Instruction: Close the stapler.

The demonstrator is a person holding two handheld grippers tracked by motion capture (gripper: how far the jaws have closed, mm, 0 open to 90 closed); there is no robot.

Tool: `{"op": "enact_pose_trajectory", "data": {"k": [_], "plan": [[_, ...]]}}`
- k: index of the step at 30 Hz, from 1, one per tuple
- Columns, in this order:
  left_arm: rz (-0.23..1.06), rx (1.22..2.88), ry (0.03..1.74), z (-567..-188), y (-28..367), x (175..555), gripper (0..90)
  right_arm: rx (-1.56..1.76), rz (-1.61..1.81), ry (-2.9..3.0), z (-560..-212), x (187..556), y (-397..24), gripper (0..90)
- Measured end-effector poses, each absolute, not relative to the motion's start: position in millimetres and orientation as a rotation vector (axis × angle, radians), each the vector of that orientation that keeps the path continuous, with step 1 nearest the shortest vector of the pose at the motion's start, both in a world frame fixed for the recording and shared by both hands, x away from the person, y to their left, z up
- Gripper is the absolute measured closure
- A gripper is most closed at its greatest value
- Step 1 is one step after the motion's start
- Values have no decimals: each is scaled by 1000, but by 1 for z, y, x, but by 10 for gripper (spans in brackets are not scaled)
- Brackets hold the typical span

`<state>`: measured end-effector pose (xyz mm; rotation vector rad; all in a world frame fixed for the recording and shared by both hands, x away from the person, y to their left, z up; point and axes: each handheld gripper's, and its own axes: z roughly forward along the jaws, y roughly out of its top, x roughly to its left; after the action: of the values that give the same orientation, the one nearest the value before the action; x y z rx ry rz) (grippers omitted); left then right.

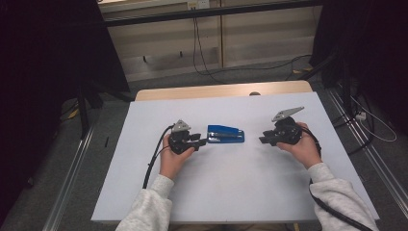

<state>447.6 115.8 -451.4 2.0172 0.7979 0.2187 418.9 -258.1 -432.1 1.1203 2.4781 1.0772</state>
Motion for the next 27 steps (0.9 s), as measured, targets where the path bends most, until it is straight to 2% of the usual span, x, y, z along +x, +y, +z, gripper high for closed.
{"op": "enact_pose_trajectory", "data": {"k": [6,8,9,14,20,27], "plan": [[192,1966,787,-439,124,436,428,1114,1075,2485,-431,408,-255,570],[203,1986,776,-436,126,433,407,1109,1085,2485,-430,404,-253,551],[196,1979,785,-436,128,430,351,1107,1098,2476,-428,400,-252,532],[190,1967,785,-432,136,421,272,1082,1106,2485,-426,389,-248,498],[207,1959,782,-427,146,413,210,1074,1108,2496,-426,380,-247,467],[221,1943,776,-424,158,403,186,1084,1126,2487,-424,369,-247,402]]}}
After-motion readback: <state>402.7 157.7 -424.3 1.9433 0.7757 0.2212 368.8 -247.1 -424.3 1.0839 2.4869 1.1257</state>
